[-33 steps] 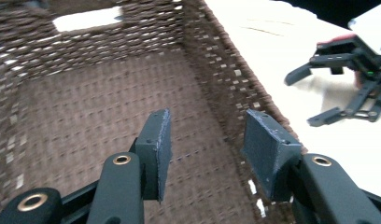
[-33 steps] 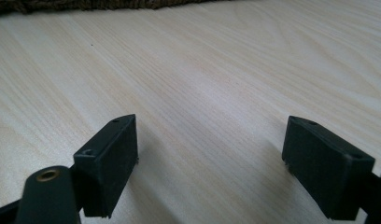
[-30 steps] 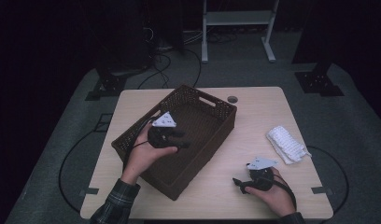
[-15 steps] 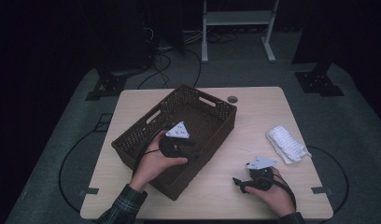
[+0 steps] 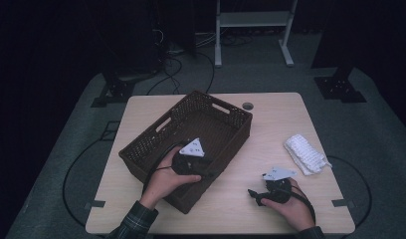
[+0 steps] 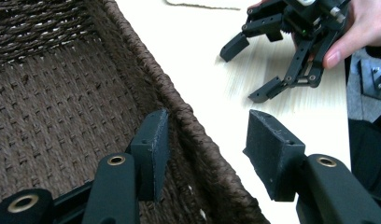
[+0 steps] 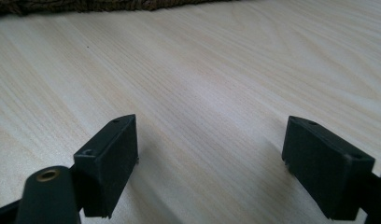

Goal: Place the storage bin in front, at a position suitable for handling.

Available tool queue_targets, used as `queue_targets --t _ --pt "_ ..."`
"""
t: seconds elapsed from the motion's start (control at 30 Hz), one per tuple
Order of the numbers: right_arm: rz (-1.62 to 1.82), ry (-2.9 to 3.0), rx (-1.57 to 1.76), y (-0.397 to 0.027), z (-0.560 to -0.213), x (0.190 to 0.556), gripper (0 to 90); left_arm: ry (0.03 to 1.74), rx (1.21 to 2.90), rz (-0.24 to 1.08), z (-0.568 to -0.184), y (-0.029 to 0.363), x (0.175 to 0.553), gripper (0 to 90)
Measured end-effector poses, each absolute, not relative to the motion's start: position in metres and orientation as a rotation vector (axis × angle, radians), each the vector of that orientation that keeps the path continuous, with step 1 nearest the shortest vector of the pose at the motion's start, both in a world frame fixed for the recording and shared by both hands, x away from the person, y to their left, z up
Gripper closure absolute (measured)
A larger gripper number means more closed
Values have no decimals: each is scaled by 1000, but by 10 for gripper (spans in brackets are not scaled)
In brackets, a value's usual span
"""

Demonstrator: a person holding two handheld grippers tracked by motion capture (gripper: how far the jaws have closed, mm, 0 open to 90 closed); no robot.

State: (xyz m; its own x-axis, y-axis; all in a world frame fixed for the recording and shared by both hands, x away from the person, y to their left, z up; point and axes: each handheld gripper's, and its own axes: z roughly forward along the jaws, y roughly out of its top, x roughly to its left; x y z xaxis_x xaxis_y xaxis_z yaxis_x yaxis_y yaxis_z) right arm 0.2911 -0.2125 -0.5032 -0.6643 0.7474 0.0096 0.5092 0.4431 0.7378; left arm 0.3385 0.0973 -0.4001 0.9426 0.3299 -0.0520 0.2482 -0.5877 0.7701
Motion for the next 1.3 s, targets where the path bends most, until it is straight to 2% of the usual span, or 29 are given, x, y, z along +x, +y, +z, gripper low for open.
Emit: queue_targets --t 0.13,0.33,0.57,0.87,1.13,1.3 --pt "1054 2382 1078 -213 -503 291 176 436 2243 126 -404 99 338 502" --pt "1054 2382 1079 -212 -503 291 176 447 2265 113 -407 98 338 464" --pt "1054 2382 1075 -213 -503 291 177 393 2296 107 -411 100 334 538" --pt "1055 2381 1073 -213 -503 291 177 370 2285 57 -411 114 333 586" --pt "1055 2381 1072 -213 -503 291 179 359 2284 49 -411 125 332 600" --pt "1055 2381 1071 -213 -503 291 182 372 2282 42 -411 131 333 579"
